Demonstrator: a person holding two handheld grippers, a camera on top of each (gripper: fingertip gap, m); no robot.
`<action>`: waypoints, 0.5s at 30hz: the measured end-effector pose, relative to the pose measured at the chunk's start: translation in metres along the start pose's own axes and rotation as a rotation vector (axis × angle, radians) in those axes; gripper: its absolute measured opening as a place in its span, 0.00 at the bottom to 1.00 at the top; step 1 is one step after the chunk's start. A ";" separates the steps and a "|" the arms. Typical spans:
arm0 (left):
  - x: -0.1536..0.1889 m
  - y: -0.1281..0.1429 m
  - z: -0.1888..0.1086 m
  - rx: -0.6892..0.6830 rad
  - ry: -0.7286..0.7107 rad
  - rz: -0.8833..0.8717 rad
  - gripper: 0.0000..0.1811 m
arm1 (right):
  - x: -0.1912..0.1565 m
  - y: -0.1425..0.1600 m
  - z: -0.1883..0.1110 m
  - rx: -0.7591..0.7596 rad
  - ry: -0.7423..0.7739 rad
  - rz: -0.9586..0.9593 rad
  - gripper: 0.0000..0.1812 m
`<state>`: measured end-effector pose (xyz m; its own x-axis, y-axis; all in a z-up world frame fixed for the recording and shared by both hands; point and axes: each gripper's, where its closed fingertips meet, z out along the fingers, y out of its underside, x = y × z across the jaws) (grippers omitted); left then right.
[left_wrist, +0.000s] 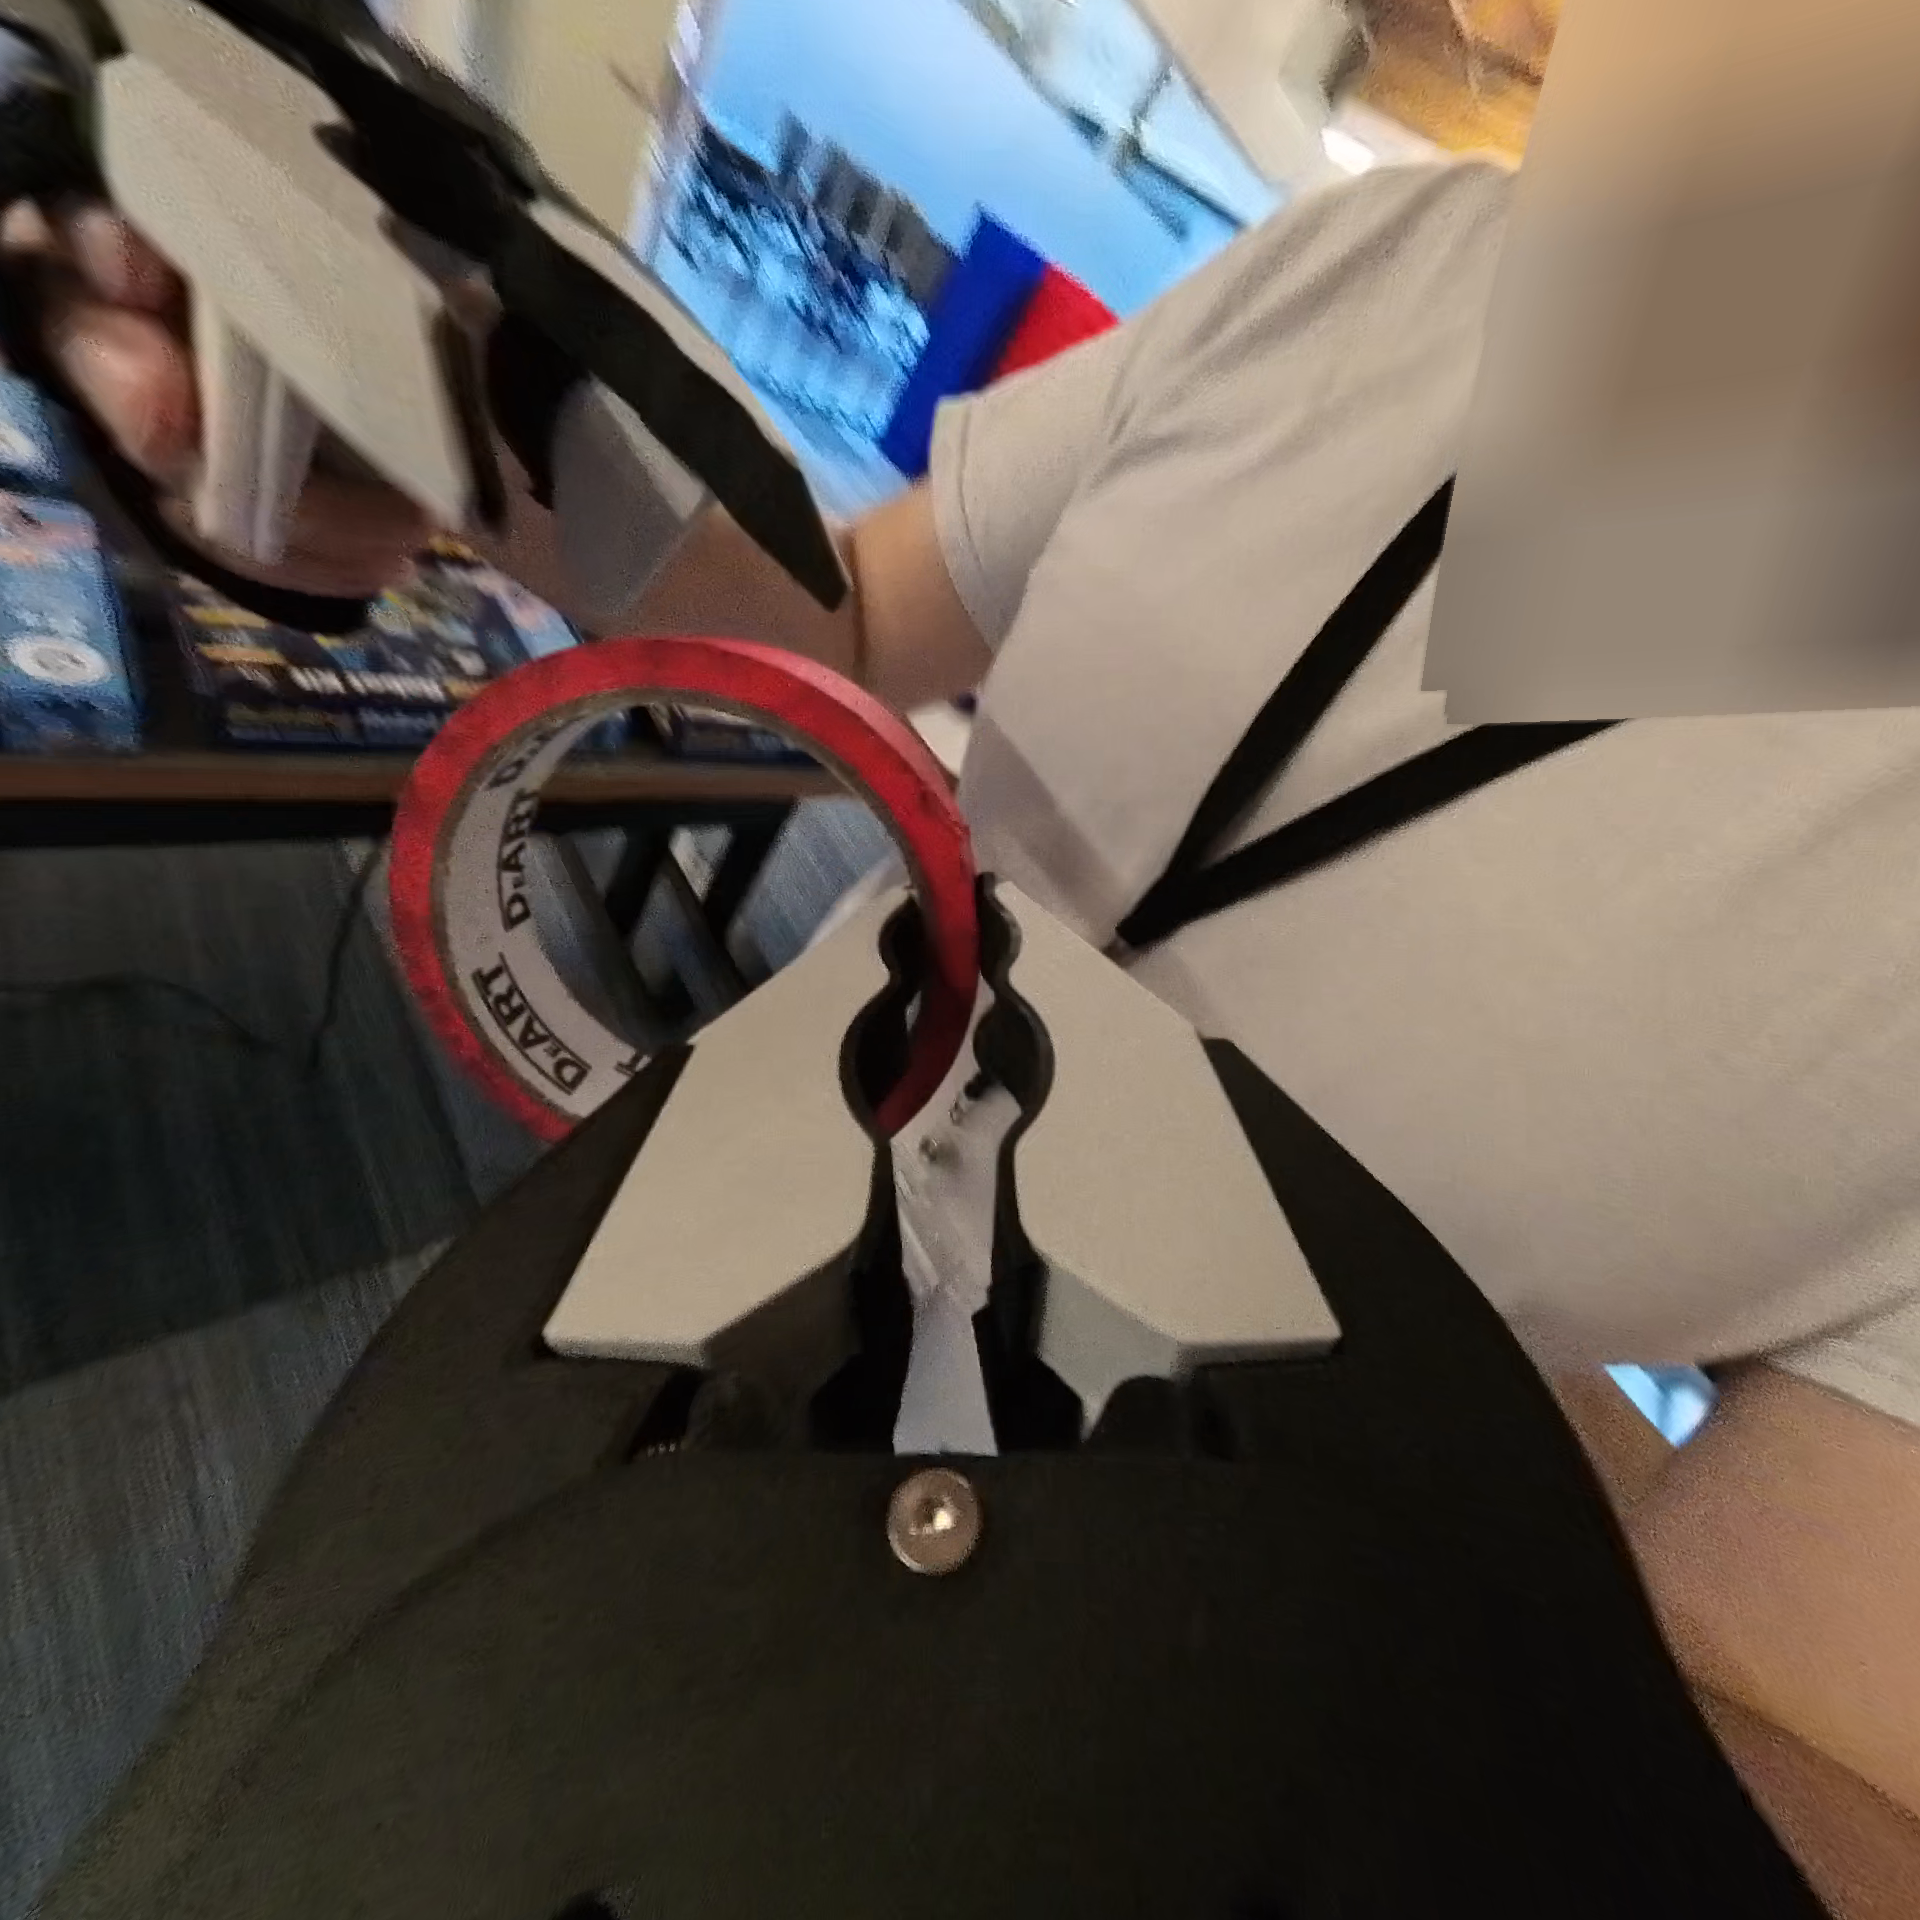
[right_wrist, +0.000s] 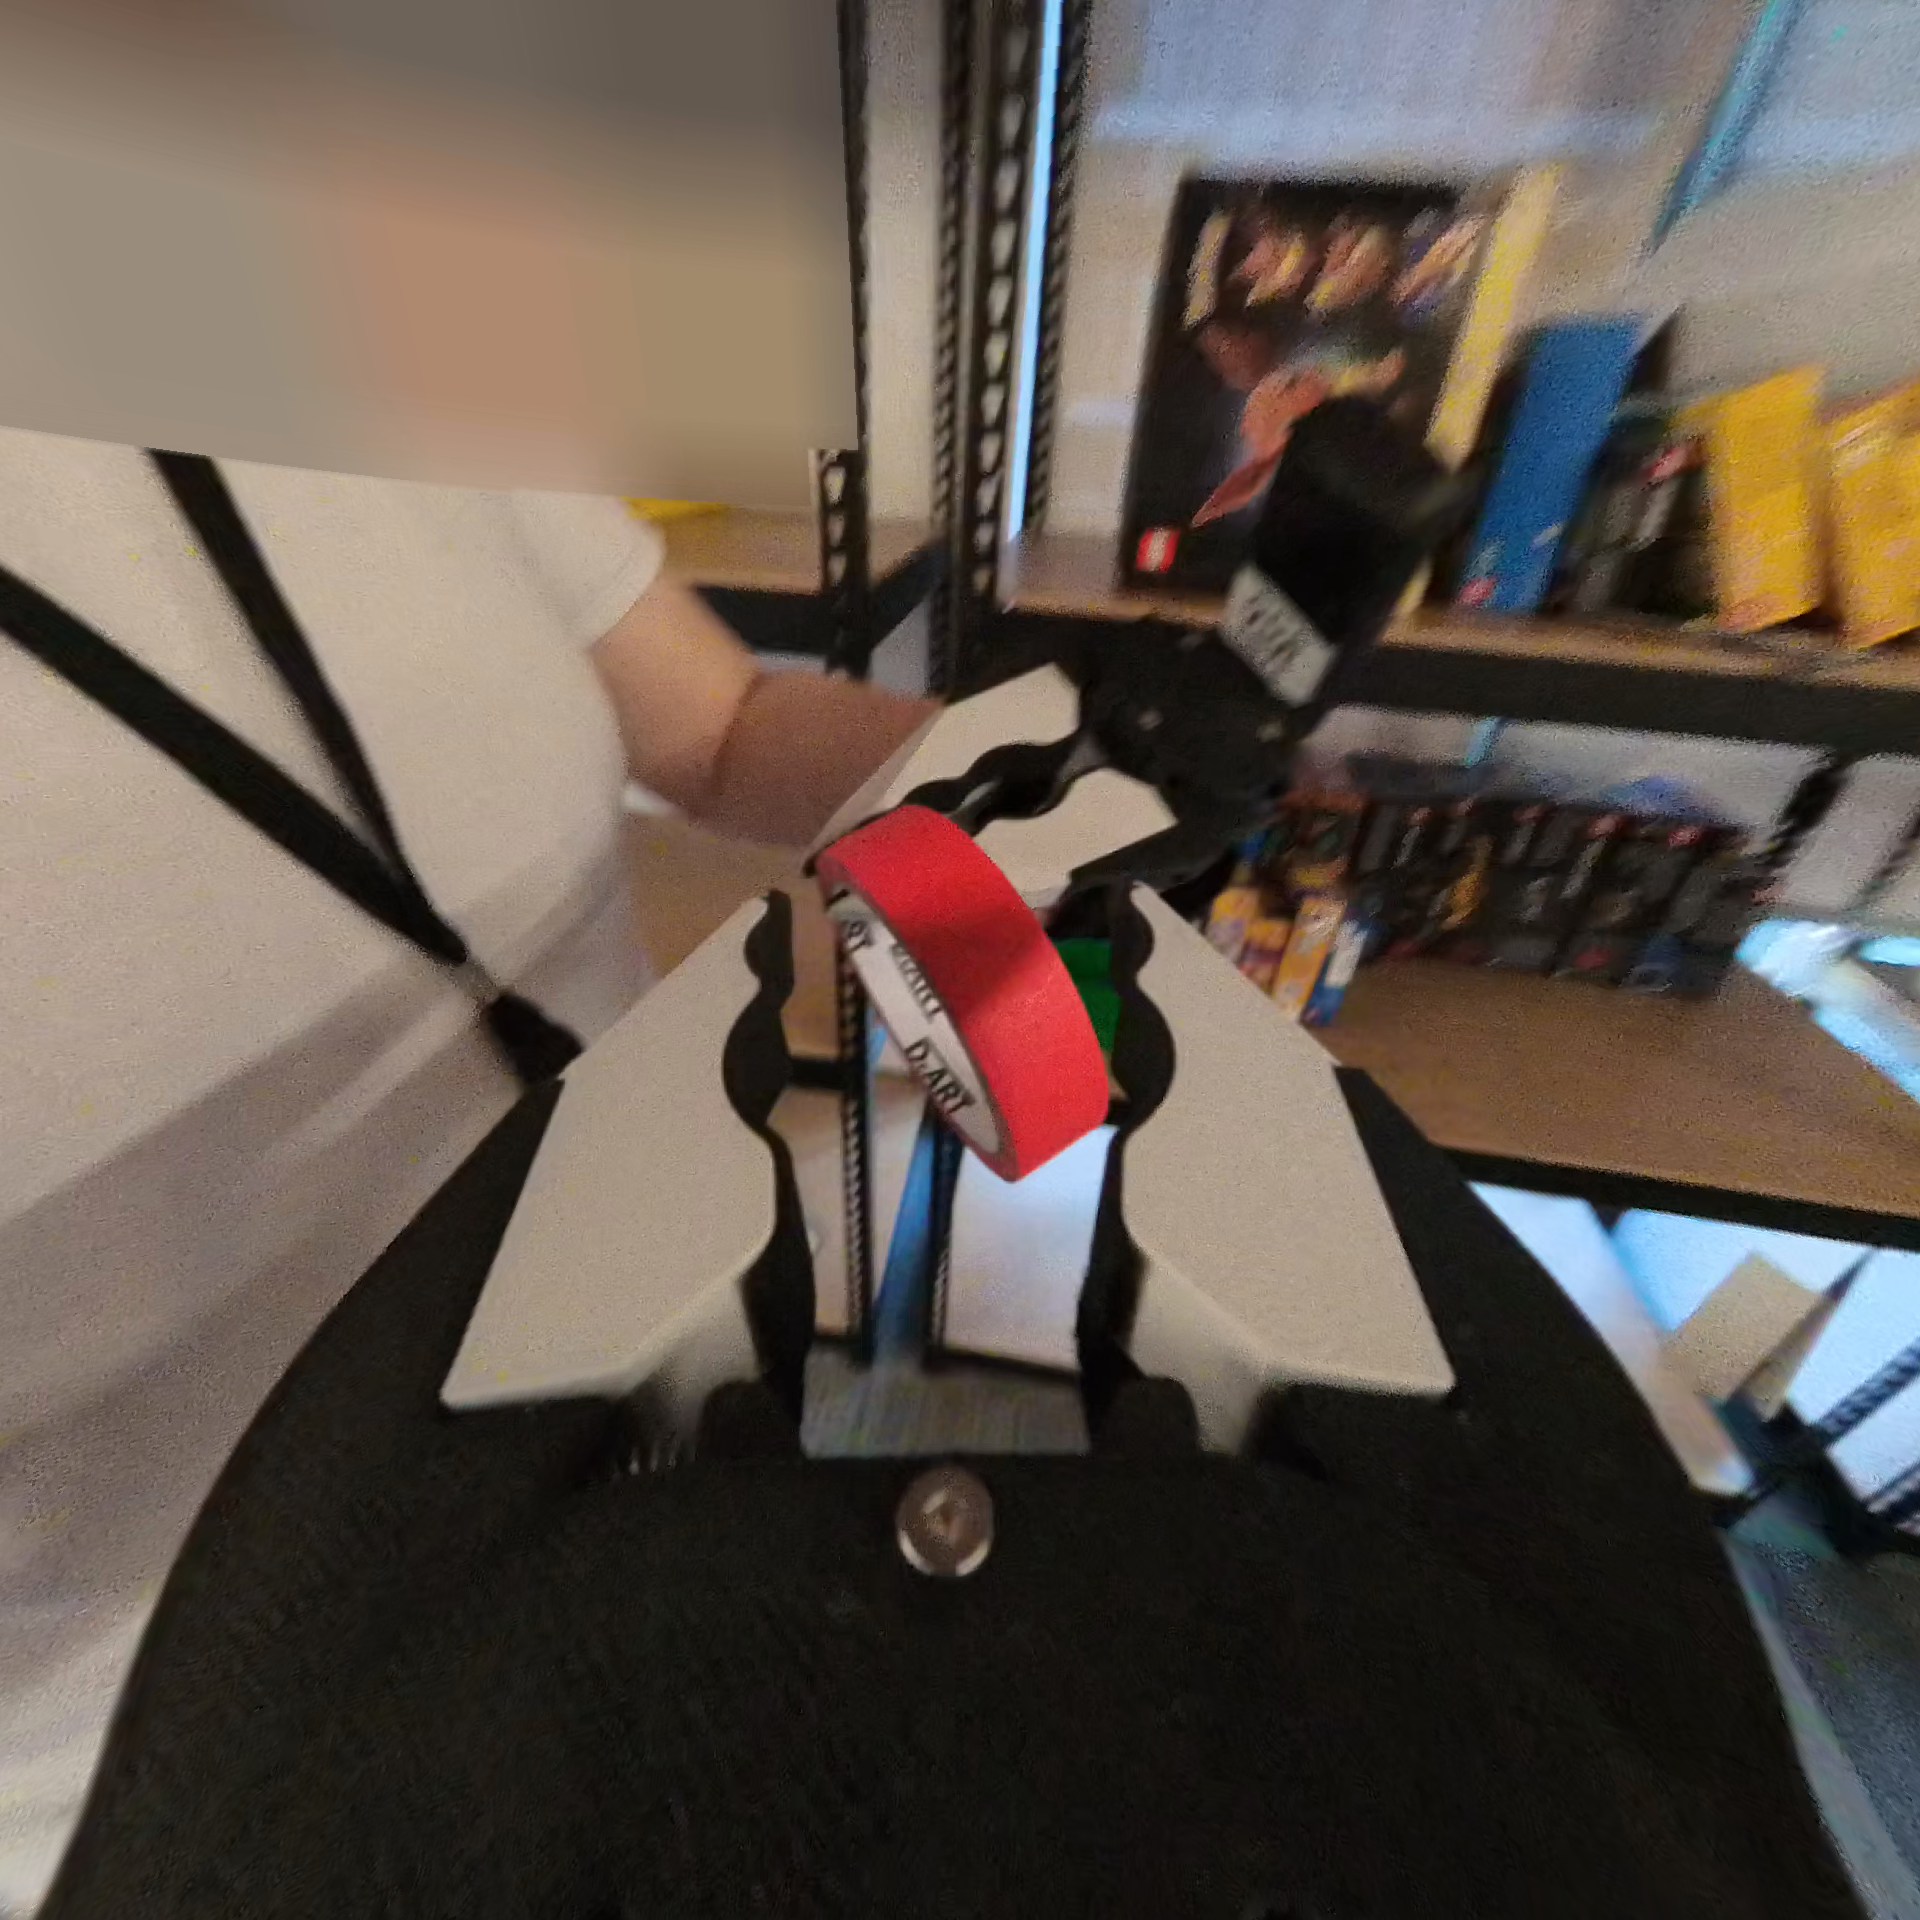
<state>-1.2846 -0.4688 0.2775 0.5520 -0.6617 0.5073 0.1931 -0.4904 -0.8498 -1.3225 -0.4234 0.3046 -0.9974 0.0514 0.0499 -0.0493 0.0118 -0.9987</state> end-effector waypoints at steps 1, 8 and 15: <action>-0.009 -0.002 -0.011 -0.063 0.047 -0.016 0.04 | 0.016 0.009 0.007 -0.070 -0.037 0.023 0.34; -0.079 -0.048 -0.085 -0.143 0.309 -0.010 0.05 | 0.106 0.036 0.003 -0.269 -0.168 0.111 0.15; -0.251 -0.130 -0.213 0.153 -0.290 0.055 0.19 | 0.299 0.028 -0.075 -0.244 0.364 -0.047 0.13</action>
<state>-1.6207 -0.3593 0.2915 0.7687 -0.4849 0.4171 0.2641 -0.3533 -0.8975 -1.6183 -0.3328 0.2919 -0.9089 0.3932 0.1388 -0.0369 0.2558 -0.9660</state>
